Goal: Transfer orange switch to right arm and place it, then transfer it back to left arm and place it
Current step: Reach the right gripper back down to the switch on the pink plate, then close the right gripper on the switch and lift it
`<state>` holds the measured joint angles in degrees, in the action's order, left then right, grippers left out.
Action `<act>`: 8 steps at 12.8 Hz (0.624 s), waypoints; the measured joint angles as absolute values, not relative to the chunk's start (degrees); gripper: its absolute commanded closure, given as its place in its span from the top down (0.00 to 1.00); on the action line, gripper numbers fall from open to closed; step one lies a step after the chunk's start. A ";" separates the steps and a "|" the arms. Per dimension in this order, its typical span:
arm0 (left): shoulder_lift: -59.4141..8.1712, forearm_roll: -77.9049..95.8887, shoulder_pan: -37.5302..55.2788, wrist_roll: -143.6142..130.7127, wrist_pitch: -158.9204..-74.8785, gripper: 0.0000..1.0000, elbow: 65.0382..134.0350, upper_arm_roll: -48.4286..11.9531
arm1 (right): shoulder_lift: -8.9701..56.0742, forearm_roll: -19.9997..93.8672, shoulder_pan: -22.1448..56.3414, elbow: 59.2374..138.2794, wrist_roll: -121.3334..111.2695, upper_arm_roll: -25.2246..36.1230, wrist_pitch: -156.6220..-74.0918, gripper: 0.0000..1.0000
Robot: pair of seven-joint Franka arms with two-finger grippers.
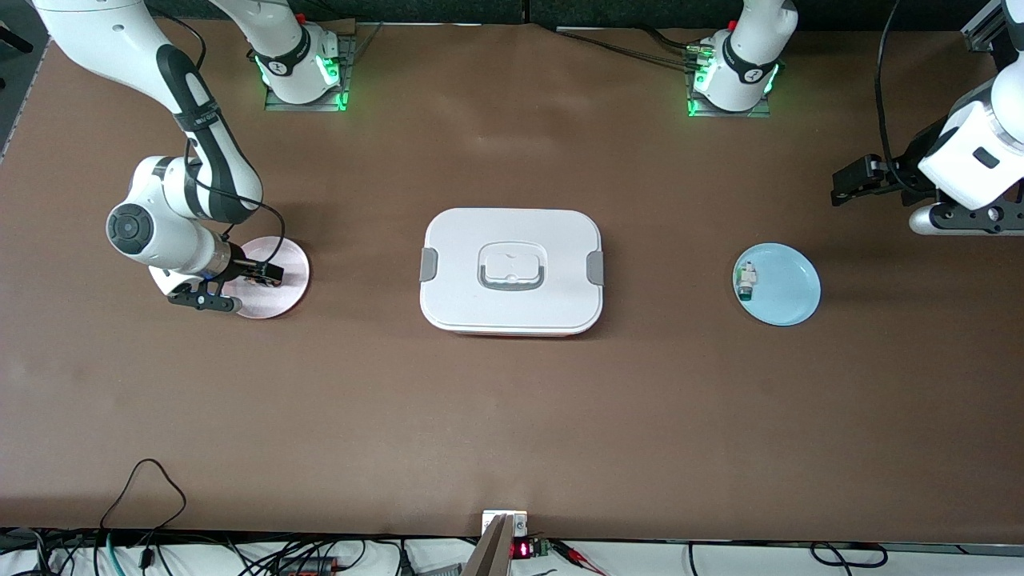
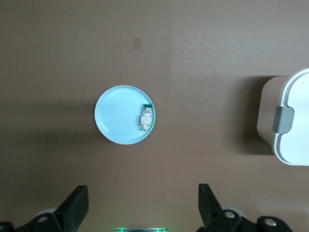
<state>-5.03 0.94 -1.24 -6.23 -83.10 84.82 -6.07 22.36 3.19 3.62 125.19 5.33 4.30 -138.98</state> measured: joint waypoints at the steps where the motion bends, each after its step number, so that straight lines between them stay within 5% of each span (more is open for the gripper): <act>1: -5.03 0.94 -1.27 -6.23 -83.16 1.00 84.81 -6.03 | 22.51 3.20 3.62 125.19 5.35 4.30 -138.98 1.00; 8: -4.76 0.94 -1.37 -6.23 -79.47 1.00 84.20 -6.02 | 24.23 6.48 3.60 125.16 5.35 4.32 -139.25 0.98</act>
<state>-4.76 0.94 -1.37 -6.23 -79.47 84.20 -6.02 24.23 6.48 3.60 125.16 5.35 4.32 -139.25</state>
